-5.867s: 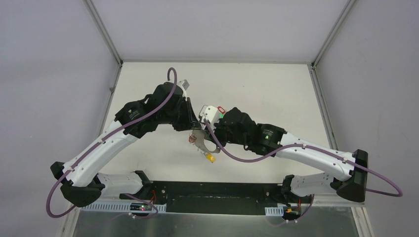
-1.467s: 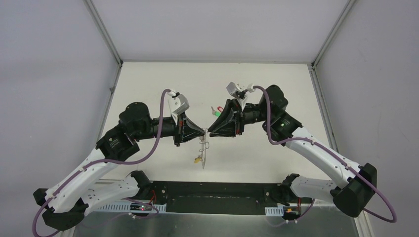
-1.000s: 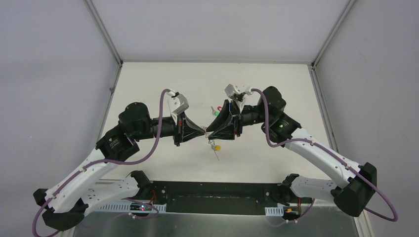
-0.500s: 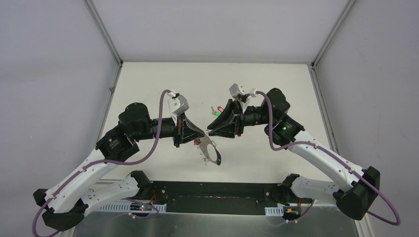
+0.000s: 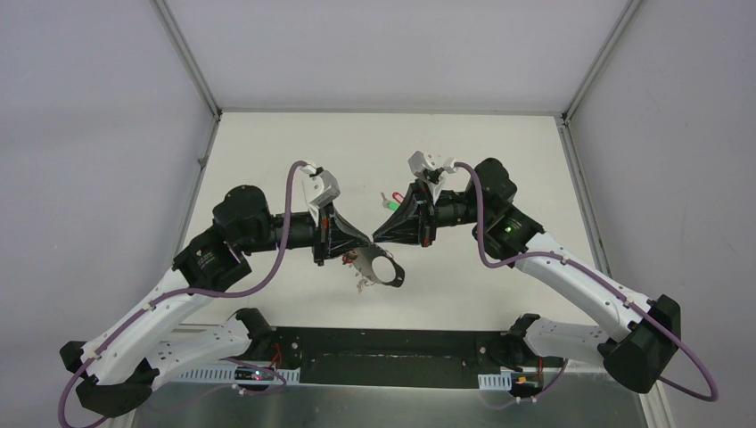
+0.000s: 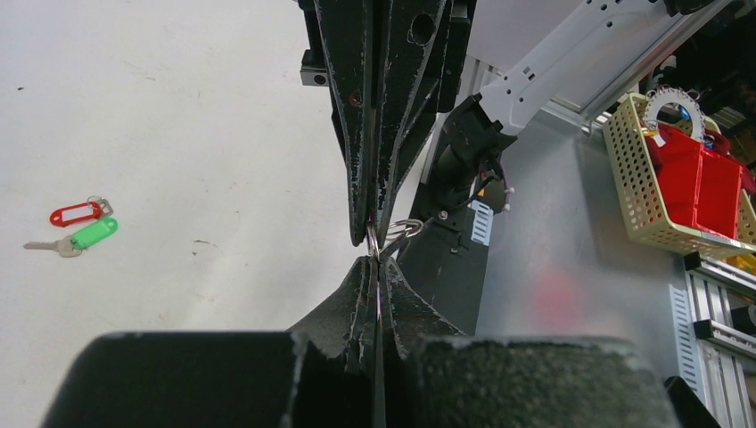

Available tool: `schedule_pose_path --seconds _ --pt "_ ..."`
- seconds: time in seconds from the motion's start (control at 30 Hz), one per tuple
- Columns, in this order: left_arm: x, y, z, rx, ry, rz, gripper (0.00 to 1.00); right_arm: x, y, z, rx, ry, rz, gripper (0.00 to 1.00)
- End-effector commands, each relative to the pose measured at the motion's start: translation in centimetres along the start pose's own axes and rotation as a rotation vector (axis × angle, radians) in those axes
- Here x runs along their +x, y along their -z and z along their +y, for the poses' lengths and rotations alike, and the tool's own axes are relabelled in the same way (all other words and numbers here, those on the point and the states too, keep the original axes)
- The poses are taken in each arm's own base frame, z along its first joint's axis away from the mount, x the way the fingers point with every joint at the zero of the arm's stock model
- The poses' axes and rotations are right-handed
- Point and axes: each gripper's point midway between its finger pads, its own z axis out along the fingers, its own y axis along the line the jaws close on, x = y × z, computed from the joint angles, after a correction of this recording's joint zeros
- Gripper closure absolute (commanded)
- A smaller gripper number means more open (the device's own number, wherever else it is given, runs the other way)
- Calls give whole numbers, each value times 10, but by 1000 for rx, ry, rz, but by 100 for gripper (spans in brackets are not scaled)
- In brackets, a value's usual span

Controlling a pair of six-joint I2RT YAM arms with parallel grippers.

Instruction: Put the keys on the keyring

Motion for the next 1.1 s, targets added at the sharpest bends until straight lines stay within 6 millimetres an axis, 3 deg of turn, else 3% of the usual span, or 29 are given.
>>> schedule_pose_path --seconds 0.0,0.17,0.2,0.23,0.33,0.4,0.53,0.63,0.73,0.9,1.07 --pt "-23 2 -9 38 -39 -85 100 -10 -1 8 -32 48 -19 100" --pt "-24 4 -7 21 -44 -91 100 -12 1 10 -25 45 -25 100" --pt "-25 5 -6 10 -40 -96 93 -12 1 10 -17 38 -28 100" --pt "-27 6 -3 -13 -26 -102 79 -14 1 9 -6 32 -33 100" --pt "-31 13 20 -188 137 -129 31 -16 3 -4 97 -25 -57 100" --pt "-30 20 34 -297 225 -132 18 -15 6 -14 166 -52 -61 100" --pt "-21 27 50 -414 306 -120 13 -12 15 -36 329 -111 -54 100" --pt "-11 32 60 -500 416 -117 2 -5 25 -54 469 -175 -32 100" --pt "0 29 63 -521 483 -95 1 1 38 -73 614 -223 -19 100" --pt "23 11 60 -501 623 -36 1 5 54 -89 770 -292 -28 100" --pt "39 -17 53 -405 625 92 1 8 62 -93 834 -334 -8 100"
